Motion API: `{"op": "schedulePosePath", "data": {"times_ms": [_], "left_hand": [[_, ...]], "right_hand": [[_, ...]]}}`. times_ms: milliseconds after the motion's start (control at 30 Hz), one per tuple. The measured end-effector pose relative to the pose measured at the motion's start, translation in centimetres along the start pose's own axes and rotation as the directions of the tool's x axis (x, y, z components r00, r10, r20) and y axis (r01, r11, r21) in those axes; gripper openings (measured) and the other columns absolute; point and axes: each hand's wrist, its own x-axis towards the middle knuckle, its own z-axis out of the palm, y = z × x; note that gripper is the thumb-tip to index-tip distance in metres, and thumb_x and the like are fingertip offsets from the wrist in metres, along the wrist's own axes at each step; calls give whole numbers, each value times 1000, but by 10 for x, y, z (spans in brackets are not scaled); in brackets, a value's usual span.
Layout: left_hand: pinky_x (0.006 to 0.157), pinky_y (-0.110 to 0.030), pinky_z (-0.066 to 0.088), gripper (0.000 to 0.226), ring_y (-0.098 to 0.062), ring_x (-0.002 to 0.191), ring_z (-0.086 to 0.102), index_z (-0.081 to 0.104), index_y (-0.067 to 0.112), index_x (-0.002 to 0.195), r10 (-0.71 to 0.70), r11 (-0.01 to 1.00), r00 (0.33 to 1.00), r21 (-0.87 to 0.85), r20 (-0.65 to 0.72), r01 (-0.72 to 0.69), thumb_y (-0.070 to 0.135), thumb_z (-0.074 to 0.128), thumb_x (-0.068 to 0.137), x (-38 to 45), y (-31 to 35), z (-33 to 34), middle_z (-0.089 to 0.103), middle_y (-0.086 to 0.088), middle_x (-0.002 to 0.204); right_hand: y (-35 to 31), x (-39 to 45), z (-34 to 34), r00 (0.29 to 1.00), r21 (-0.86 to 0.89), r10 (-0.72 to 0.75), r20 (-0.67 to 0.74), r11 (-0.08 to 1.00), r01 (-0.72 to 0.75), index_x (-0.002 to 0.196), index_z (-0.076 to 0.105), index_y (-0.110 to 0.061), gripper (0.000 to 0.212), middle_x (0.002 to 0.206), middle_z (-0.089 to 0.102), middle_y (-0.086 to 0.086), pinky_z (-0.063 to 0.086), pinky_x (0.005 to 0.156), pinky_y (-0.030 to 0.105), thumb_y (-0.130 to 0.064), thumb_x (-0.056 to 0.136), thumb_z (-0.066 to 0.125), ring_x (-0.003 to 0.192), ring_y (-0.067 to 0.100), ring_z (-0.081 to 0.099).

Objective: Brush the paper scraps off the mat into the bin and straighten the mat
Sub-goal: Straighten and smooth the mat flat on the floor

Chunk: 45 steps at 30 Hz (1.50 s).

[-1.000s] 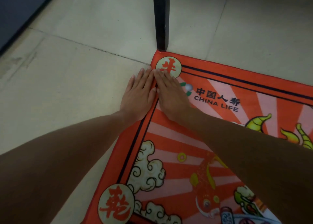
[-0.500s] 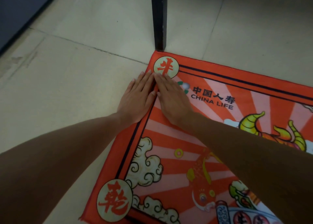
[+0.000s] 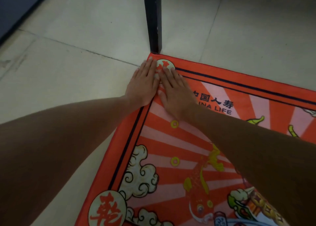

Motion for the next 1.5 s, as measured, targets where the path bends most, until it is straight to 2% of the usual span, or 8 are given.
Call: {"op": "schedulePosePath", "data": {"times_ms": [300, 533, 667, 1000, 1200, 1333, 1500], "left_hand": [[124, -35, 4, 56, -20, 152, 3, 9, 7, 156, -45, 999, 998, -25, -53, 44, 26, 25, 107, 4, 13, 2, 7, -10, 165], [124, -35, 4, 54, -20, 152, 4, 11, 11, 157, -73, 995, 994, -72, -79, 67, 25, 26, 107, 9, 15, 5, 8, -7, 165], [122, -32, -1, 55, -17, 152, -2, 5, 15, 158, -75, 997, 995, -26, -61, 74, 30, 20, 108, 9, 14, 6, 3, -2, 166], [120, -35, -7, 57, -17, 152, -9, -1, 13, 157, -17, 995, 999, 98, -52, 22, 35, 13, 106, 5, 7, 11, -3, -4, 166], [119, -28, -7, 55, -12, 152, -5, 6, 16, 158, 28, 998, 998, 57, -62, -24, 33, 20, 107, -19, 7, 12, 3, 0, 166], [123, -30, -3, 58, -9, 151, -7, 6, 19, 158, 32, 999, 999, 5, -34, -32, 41, 19, 107, -49, 0, 10, 1, 4, 166], [123, -31, 1, 60, -8, 151, -7, 4, 20, 158, 61, 997, 998, 47, -9, -60, 45, 15, 105, -106, -11, 11, 0, 6, 166]], "right_hand": [[2, -3, 0, 1000, -3, 3, -6, 1000, -3, 155, -6, -18, 61, 161, -14, 1, -6, 121, 36, -41, 103, 16, 147, 16, -17], [2, -2, 1, 1000, -5, 6, -21, 1000, -6, 154, -4, -18, 60, 161, -12, 1, -5, 121, 37, -42, 103, 15, 148, 17, -15], [3, 0, 4, 999, -25, 18, -47, 1000, -19, 155, -1, -18, 60, 162, -6, 1, -1, 121, 38, -43, 102, 15, 149, 17, -10], [1, -3, 5, 997, -70, 25, -66, 997, -30, 155, -3, -17, 59, 162, -9, 1, -3, 121, 36, -39, 103, 14, 148, 16, -12], [-2, -1, 5, 998, -70, 38, -56, 997, -42, 155, -4, -18, 58, 162, -8, -1, -1, 121, 36, -38, 103, 14, 149, 16, -9], [-2, 0, -2, 999, -47, 40, -14, 998, -40, 155, 0, -19, 56, 162, -7, -2, 0, 121, 36, -37, 104, 15, 149, 16, -9], [-22, -12, -5, 999, -46, 48, -10, 998, -49, 155, 4, -14, 56, 162, -1, 1, 2, 120, 37, -33, 105, 20, 149, 18, -6]]}}
